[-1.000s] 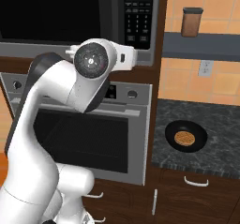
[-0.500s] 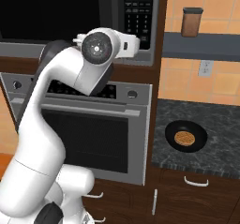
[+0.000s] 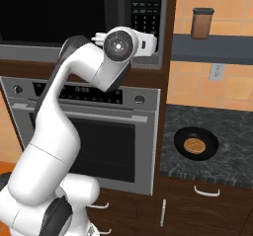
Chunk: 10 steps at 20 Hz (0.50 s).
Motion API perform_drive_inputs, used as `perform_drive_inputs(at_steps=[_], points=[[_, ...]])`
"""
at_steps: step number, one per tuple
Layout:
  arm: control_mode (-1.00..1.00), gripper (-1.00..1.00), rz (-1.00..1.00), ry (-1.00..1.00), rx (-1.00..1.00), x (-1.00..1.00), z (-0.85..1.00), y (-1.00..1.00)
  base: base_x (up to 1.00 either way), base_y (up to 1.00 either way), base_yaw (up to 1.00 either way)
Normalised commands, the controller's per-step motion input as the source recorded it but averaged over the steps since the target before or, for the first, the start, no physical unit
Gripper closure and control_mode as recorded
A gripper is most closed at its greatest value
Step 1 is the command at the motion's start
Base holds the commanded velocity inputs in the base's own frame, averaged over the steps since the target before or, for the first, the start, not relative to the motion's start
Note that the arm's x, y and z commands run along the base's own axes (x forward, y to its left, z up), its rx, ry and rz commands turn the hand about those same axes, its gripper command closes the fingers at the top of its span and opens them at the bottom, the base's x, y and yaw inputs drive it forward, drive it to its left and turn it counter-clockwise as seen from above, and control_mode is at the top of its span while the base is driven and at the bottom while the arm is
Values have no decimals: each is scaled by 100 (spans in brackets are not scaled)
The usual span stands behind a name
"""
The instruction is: Open the microwave, place the bowl with waffle inside the microwave, then close the microwave door and turn it on.
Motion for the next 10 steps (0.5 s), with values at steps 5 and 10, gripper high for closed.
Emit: perform_drive_inputs(at_steps=[5,10], points=[[-100,-100,-8,0,0,40,-4,-9,0,0,0],[-100,-100,-14,0,-2,25,-8,8,0,0,0]])
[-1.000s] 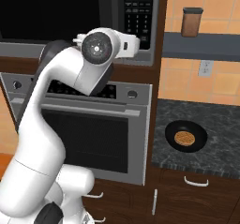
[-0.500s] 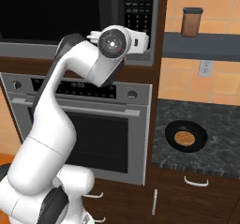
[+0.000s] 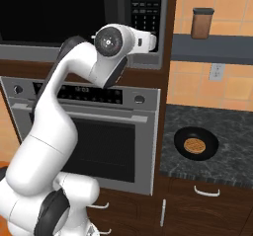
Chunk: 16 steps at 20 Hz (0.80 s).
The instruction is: Open the microwave, place the bowl with waffle inside the microwave, then close the microwave door and turn it on.
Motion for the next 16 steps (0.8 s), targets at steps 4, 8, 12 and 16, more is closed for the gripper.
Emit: perform_drive_inputs(at_steps=[4,8,12,16], points=[[-100,-100,0,2,0,4,0,0,0,0,0],[-100,-100,0,0,0,20,0,0,0,0,0],[-100,-100,0,0,0,0,-5,-57,0,0,0],[-100,-100,-1,0,0,24,0,3,0,0,0]])
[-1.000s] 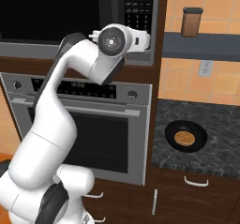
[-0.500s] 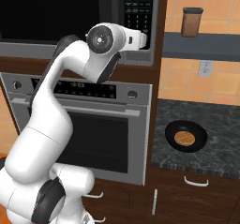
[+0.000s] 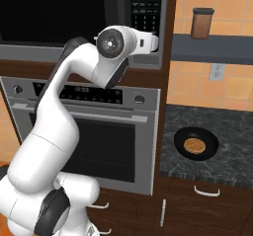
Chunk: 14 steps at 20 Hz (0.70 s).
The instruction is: Open the microwave, place the bowl with waffle inside the microwave, then close the microwave door and turn it on.
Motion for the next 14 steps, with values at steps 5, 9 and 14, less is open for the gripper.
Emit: perform_drive_inputs(at_steps=[5,9,14], points=[[-100,-100,-3,0,-1,38,0,17,0,0,0],[-100,-100,-3,0,0,32,0,13,0,0,0],[-100,100,0,0,0,10,0,0,0,0,0]])
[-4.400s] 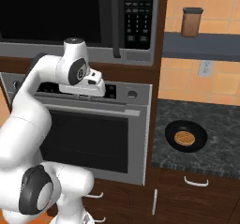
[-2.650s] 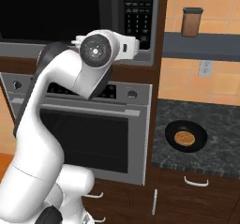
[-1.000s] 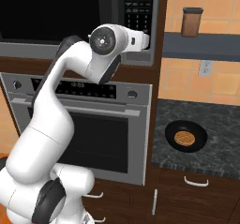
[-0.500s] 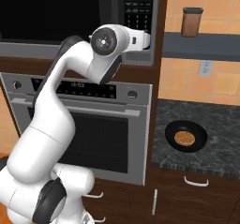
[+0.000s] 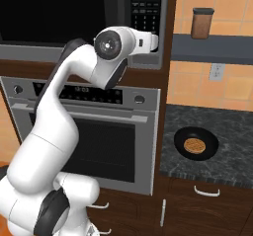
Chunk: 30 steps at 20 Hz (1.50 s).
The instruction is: Open the microwave, place the bowl with waffle inside the microwave, then close the microwave door and turn it on.
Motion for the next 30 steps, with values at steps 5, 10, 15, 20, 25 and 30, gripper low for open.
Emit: perform_drive_inputs(at_steps=[5,10,15,20,25,30], points=[[-100,100,1,0,0,-15,0,0,0,0,0],[-100,100,9,-6,0,-86,0,0,0,0,0],[-100,100,10,-17,0,-100,12,5,0,0,0],[-100,100,1,-2,-2,-100,39,41,0,0,0],[-100,100,0,13,-13,-100,53,62,0,0,0],[-100,100,-1,19,-18,-100,57,70,0,0,0]])
